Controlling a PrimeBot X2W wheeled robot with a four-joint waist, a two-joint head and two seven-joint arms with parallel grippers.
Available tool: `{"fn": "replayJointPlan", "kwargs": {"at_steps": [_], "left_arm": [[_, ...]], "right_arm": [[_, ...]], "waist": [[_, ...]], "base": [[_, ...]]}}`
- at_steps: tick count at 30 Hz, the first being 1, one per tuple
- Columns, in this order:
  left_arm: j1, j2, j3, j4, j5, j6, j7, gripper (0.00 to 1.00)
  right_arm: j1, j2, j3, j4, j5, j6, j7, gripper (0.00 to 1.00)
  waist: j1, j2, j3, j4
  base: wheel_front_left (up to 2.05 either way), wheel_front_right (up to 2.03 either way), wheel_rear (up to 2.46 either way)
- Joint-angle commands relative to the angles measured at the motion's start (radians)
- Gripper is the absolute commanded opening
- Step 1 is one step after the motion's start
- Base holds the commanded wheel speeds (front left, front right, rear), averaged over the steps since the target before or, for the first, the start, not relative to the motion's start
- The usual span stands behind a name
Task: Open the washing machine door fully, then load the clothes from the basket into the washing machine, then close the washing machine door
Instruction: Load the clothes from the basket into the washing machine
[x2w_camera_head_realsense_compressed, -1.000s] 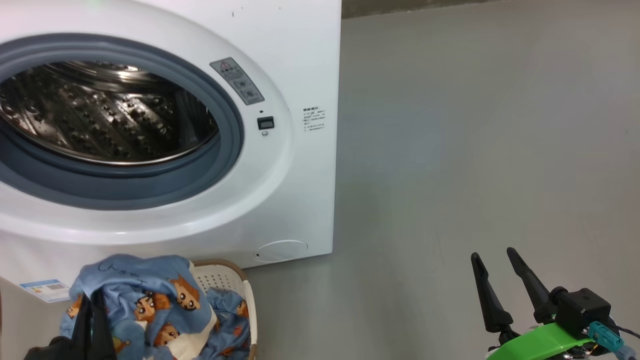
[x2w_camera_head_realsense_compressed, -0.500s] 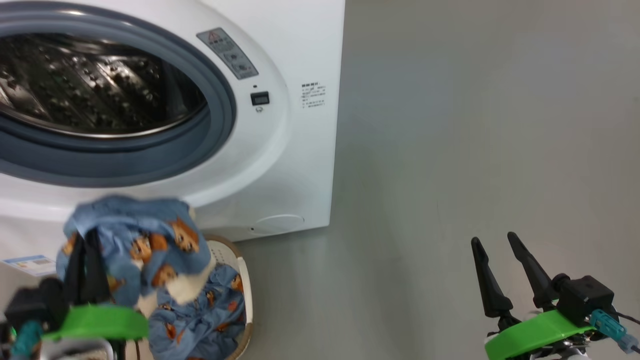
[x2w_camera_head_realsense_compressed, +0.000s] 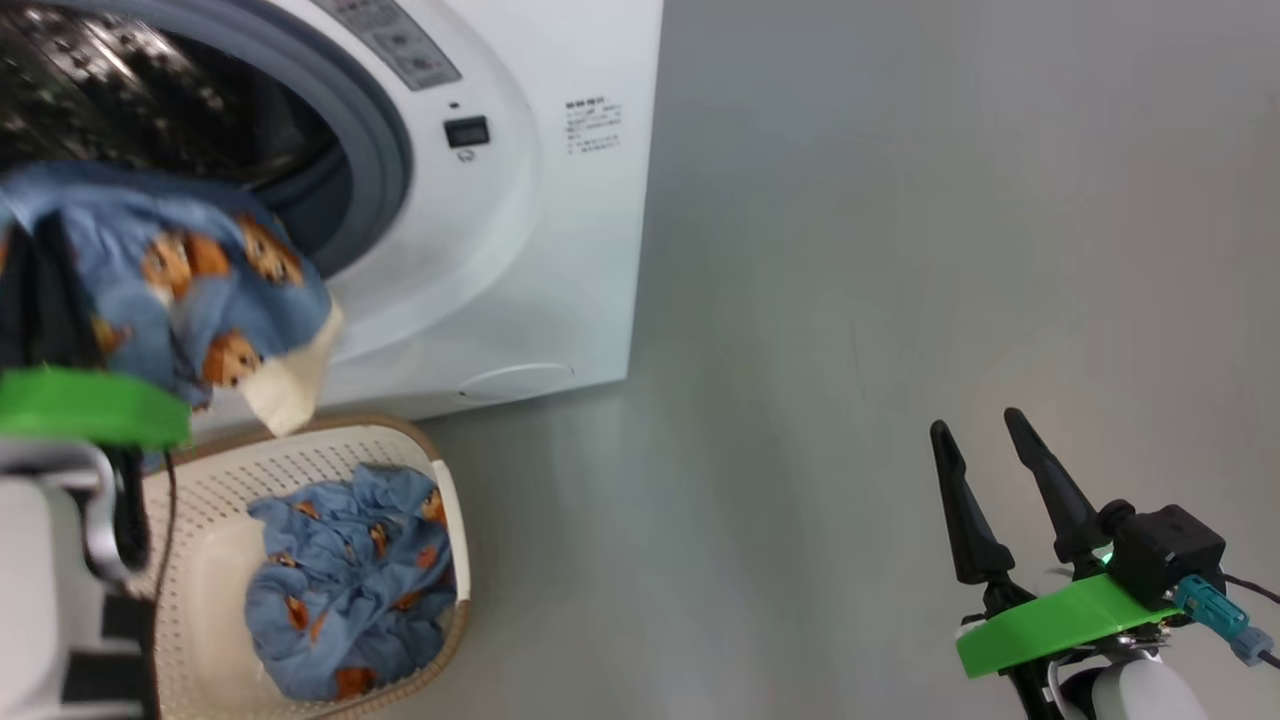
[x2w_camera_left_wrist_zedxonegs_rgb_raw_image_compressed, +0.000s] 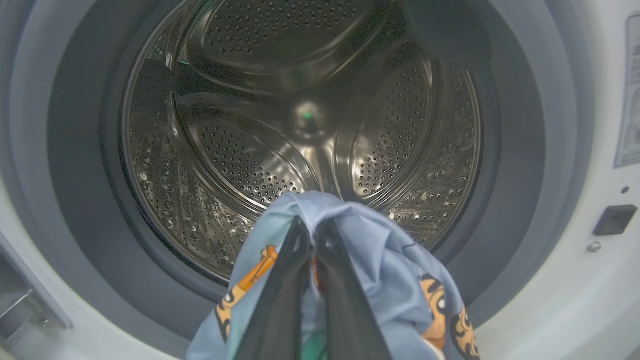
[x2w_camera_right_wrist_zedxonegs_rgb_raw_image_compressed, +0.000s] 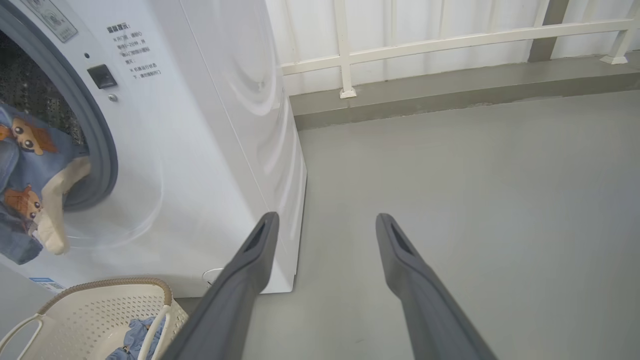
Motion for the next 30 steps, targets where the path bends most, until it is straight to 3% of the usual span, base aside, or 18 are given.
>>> {"fn": "replayJointPlan", "kwargs": {"at_steps": [1, 17, 30], "left_arm": [[-0.062, 0.048, 0.024, 0.001, -0.003, -0.004, 0.003, 0.0], [-0.448, 0.114, -0.022, 0.287, -0.004, -0.027, 0.035, 0.0], [-0.678, 0.161, -0.073, 0.425, 0.024, -0.032, 0.031, 0.0]], "right_arm": [[-0.023, -0.004, 0.027, -0.02, 0.009, 0.01, -0.011, 1.0], [-0.091, 0.008, 0.048, -0.009, 0.026, 0.01, -0.03, 1.0], [-0.136, 0.023, 0.073, -0.004, 0.054, 0.01, -0.036, 1.0]], "waist": [[0.0, 0.0, 0.053, -0.028], [0.0, 0.0, 0.284, -0.07], [0.0, 0.0, 0.438, -0.096]], "base": [[0.0, 0.0, 0.0], [0.0, 0.0, 0.0], [0.0, 0.0, 0.0]]}}
